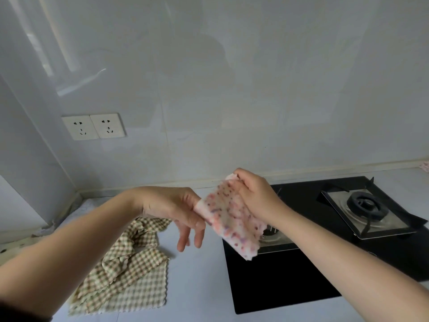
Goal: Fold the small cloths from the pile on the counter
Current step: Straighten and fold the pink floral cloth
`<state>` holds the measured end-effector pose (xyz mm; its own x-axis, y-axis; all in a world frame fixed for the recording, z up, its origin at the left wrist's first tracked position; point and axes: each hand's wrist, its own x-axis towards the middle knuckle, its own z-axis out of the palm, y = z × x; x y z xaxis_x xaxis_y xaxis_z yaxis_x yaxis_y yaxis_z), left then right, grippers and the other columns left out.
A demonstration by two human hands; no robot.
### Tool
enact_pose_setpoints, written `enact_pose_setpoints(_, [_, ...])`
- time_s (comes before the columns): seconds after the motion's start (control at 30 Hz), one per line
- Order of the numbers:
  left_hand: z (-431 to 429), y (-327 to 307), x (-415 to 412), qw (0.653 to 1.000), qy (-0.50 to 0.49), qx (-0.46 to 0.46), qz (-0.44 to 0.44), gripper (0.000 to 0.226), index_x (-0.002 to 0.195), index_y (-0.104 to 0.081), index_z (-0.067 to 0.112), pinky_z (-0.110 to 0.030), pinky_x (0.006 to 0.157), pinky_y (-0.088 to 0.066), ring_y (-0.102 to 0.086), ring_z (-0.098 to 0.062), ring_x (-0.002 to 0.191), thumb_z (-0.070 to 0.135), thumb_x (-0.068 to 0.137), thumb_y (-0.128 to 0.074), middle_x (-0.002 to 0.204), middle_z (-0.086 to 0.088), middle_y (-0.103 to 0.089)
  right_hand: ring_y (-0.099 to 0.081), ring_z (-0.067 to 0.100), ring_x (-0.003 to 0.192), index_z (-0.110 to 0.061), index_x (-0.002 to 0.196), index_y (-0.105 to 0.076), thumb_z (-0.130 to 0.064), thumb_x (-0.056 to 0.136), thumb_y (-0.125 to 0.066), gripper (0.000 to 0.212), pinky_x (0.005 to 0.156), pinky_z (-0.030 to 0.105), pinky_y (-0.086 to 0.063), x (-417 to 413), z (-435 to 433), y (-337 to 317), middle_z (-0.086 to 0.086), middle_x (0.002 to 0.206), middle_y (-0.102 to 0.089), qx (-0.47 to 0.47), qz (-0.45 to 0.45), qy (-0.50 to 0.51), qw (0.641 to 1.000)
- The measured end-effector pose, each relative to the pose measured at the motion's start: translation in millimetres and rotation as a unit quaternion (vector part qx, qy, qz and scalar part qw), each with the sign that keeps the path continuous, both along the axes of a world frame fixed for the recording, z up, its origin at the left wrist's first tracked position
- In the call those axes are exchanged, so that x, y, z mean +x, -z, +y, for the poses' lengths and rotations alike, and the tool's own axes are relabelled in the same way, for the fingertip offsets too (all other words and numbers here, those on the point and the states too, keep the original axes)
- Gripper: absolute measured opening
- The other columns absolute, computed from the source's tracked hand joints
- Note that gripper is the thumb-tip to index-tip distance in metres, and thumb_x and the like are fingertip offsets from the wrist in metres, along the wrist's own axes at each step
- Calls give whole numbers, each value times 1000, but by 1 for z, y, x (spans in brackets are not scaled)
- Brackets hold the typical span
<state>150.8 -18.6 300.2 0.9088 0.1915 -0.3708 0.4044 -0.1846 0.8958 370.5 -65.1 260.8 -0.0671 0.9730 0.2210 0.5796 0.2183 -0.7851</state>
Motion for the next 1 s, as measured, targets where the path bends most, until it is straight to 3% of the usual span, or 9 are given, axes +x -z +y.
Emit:
enact_pose_setpoints(0.1, [6, 3, 1, 981, -84, 2, 177, 18, 116, -58, 27, -30, 58, -57, -68, -20, 57, 24, 99, -52, 89, -13, -73, -36, 6, 51, -9, 87, -55, -20, 100, -49, 18, 51, 19, -29, 1, -3, -11, -2, 61, -46, 55, -10, -25, 998])
enact_pose_setpoints(0.2, [10, -1, 9, 968, -84, 20, 235, 22, 116, -56, 21, -29, 55, -56, -68, -21, 58, 30, 96, -58, 89, -13, -73, -35, 8, 48, -10, 88, -54, -20, 101, -49, 17, 48, 21, -25, -6, -6, -10, -7, 56, -40, 91, -35, -38, 994])
enact_pose_setpoints(0.37, [10, -8, 8, 983, -73, 129, 112, 13, 101, -70, 24, -33, 75, -58, -71, -20, 74, 18, 90, -67, 94, 6, -72, -37, 5, 45, -15, 84, -53, -20, 102, -47, 19, 46, 17, -30, 6, 7, 11, -7, 58, -44, 54, -8, 54, 997])
enact_pose_setpoints(0.47, [12, 0, 7, 980, -152, 129, -5, 25, 108, -68, 10, -38, 85, -57, -71, -23, 93, 24, 87, -69, 105, -3, -73, -35, 4, 50, -5, 87, -52, -23, 102, -46, 25, 49, 19, -30, 4, 12, 20, -1, 63, -45, 31, -2, 104, 994])
enact_pose_setpoints(0.53, [13, 13, 12, 959, -262, 67, -87, 28, 102, -61, 7, -39, 81, -59, -70, -30, 96, 23, 82, -74, 105, -14, -71, -47, 9, 61, -6, 92, -54, -26, 102, -45, 24, 59, 21, -39, 3, 13, 16, -1, 72, -51, 23, 35, 137, 990])
enact_pose_setpoints(0.63, [9, 34, 22, 892, -404, -77, -188, 20, 97, -52, 10, -34, 67, -60, -71, -28, 83, 9, 85, -68, 94, -14, -71, -66, 21, 90, -25, 113, -54, -27, 101, -47, 14, 85, 40, -56, 4, 13, 8, -4, 96, -61, -51, 180, 153, 970])
enact_pose_setpoints(0.77, [11, 52, 33, 819, -487, -229, -199, 23, 118, -55, 4, -30, 59, -59, -71, -21, 76, 6, 96, -51, 96, -13, -71, -68, 23, 97, -35, 114, -60, -11, 98, -48, 31, 86, 47, -57, 11, 9, 0, 4, 112, -61, -133, 338, 111, 925])
enact_pose_setpoints(0.9, [11, 67, 40, 778, -524, -323, -125, 23, 111, -61, -4, -24, 54, -57, -70, -18, 64, 6, 98, -44, 83, -12, -73, -67, 14, 72, -8, 94, -67, 7, 92, -33, 37, 63, 31, -56, 27, 2, -13, 8, 86, -67, -186, 335, -3, 924])
enact_pose_setpoints(1.0, [8, 71, 42, 734, -551, -381, -113, 25, 96, -59, -2, -17, 32, -43, -56, -13, 38, -2, 97, -34, 66, -11, -62, -70, 12, 92, -13, 109, -64, 10, 92, -46, 34, 84, 30, -56, 43, -4, -15, 0, 96, -73, -188, 190, -75, 961])
